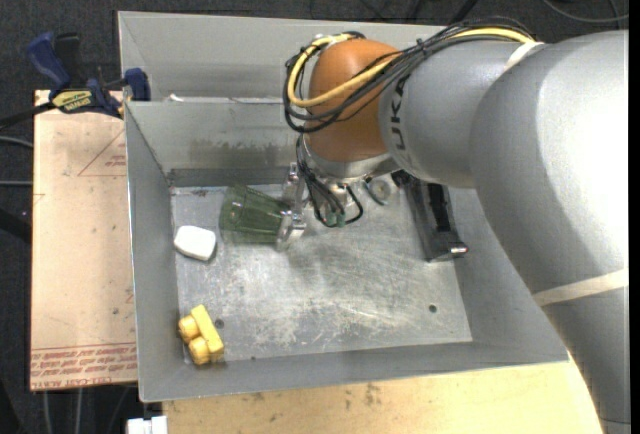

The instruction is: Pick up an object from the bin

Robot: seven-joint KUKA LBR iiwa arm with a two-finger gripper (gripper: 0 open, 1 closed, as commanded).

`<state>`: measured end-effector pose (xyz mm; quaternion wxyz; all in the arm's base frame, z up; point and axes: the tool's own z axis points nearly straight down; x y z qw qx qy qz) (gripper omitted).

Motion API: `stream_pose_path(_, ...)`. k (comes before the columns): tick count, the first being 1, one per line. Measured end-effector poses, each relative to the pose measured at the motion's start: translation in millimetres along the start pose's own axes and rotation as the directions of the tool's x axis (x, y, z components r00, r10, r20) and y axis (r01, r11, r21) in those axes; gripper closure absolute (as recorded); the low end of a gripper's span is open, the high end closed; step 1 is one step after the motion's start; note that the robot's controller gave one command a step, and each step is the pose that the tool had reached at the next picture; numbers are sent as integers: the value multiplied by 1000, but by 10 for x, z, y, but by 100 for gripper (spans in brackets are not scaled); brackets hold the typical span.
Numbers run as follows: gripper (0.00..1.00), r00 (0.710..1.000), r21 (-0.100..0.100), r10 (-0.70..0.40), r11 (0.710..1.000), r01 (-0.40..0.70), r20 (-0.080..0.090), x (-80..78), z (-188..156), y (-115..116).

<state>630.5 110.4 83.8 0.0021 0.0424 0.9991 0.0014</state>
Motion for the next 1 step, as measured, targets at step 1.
stream_pose_path(1,100,1000,1,-22,1000,22,1,117,-1499,70)
